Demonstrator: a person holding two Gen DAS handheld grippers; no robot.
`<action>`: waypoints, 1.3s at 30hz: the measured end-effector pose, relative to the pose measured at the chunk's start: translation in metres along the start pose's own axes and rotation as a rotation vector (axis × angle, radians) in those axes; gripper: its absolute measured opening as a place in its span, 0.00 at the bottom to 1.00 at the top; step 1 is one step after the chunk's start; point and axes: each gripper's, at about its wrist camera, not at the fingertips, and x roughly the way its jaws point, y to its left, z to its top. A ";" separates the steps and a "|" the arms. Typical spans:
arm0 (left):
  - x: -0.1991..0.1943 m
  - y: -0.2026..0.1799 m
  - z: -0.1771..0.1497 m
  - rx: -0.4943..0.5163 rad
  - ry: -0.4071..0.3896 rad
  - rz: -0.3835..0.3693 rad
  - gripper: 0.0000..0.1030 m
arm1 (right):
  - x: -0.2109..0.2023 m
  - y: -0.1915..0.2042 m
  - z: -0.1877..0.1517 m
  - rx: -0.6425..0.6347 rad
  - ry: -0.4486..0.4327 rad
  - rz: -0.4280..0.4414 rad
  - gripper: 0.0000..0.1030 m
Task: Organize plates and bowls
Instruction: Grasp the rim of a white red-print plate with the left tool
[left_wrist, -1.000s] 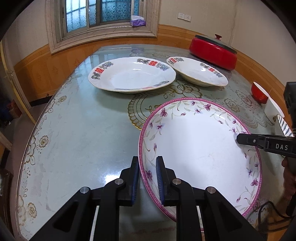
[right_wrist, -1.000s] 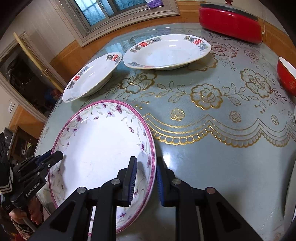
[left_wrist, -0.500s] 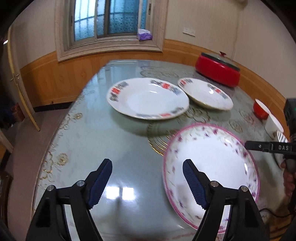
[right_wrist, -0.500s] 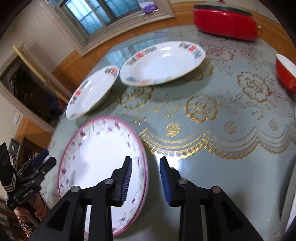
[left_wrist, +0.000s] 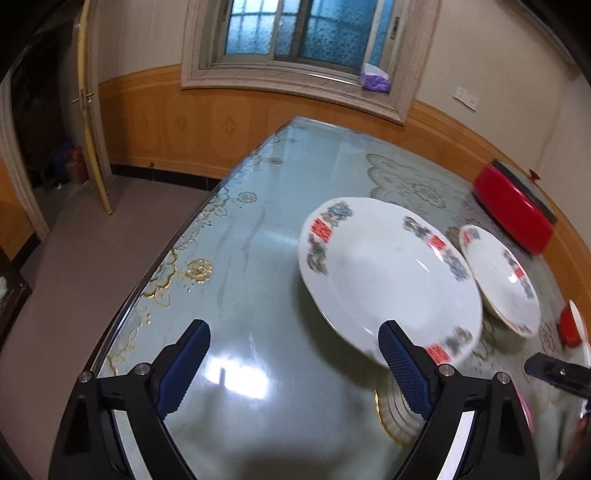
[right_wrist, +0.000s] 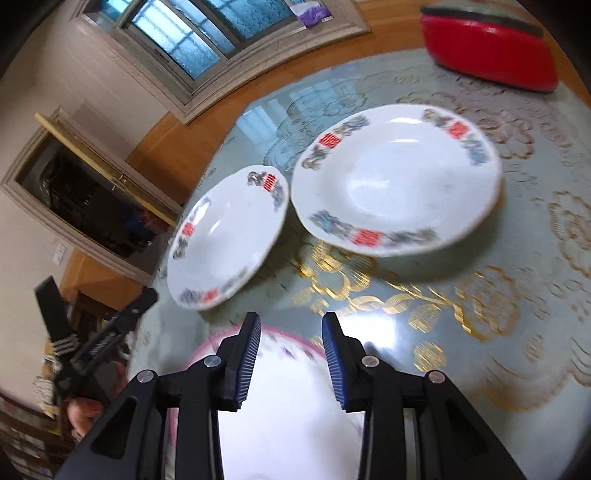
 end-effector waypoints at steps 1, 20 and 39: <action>0.006 0.002 0.004 -0.019 0.005 0.002 0.90 | 0.006 0.000 0.006 0.021 0.009 0.013 0.34; 0.064 0.024 0.047 -0.057 0.051 -0.083 0.55 | 0.124 0.043 0.058 0.023 0.125 -0.045 0.19; 0.061 0.041 0.043 -0.061 0.105 -0.116 0.27 | 0.150 0.056 0.084 0.058 0.123 -0.011 0.27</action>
